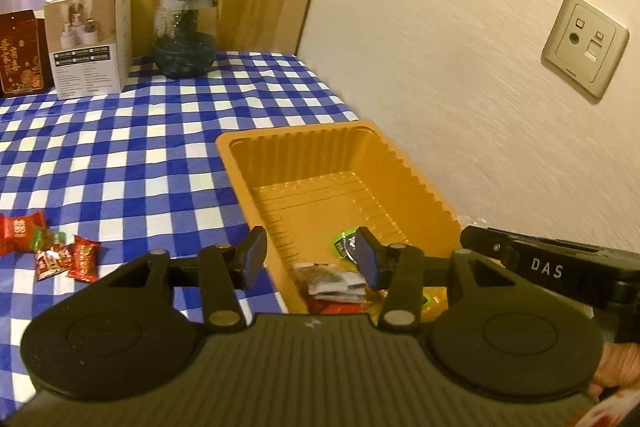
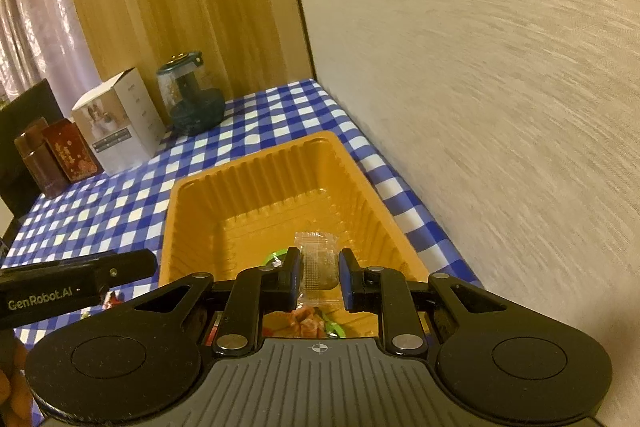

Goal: Organize snacks
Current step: 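Lower both packets into the orange tray and open both grippers, then withdraw both open tools from the tray toward the candy pile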

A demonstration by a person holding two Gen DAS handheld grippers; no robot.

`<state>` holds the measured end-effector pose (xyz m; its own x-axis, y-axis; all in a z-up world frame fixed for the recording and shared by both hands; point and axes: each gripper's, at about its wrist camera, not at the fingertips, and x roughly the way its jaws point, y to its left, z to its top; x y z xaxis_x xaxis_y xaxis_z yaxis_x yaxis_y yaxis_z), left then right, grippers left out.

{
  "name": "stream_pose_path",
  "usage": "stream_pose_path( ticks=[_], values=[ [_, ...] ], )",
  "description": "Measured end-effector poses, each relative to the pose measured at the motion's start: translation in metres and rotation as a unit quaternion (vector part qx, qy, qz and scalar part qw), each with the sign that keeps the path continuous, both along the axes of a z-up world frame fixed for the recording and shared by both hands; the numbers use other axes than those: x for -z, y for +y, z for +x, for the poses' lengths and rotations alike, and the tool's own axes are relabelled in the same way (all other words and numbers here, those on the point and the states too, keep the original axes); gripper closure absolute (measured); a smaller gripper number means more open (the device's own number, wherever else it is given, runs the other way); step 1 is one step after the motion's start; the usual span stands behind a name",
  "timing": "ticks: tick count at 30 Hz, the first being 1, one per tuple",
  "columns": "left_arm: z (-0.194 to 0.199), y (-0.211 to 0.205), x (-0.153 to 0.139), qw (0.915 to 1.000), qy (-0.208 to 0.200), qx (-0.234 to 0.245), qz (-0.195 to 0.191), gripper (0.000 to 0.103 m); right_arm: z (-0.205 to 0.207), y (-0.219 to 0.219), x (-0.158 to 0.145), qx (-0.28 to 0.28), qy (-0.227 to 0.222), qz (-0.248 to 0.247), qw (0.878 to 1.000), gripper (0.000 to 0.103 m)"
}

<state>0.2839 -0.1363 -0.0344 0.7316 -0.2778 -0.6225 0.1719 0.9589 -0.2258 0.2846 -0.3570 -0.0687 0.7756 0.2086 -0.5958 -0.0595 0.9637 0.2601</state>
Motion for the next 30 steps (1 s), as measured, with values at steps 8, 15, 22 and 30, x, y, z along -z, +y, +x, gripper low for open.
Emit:
stream_pose_path(
  ticks=[8, 15, 22, 30],
  values=[
    [-0.008, 0.003, 0.001, 1.0000, 0.006, 0.001, 0.000, 0.058, 0.002, 0.005, -0.006, -0.011, 0.001, 0.013, 1.000, 0.082],
    [-0.016, 0.007, 0.002, 1.0000, 0.006, 0.000, 0.006, 0.058, 0.004, -0.002, -0.007, 0.003, -0.006, 0.072, 0.997, 0.028],
    [-0.035, 0.020, -0.007, 0.9999, 0.001, -0.015, 0.003, 0.057, -0.013, -0.007, -0.012, 0.015, -0.002, 0.064, 0.998, 0.028],
    [-0.071, 0.029, -0.023, 0.9997, -0.006, -0.024, -0.004, 0.055, -0.049, 0.002, -0.024, 0.016, -0.002, 0.048, 0.999, 0.028]
  ],
)
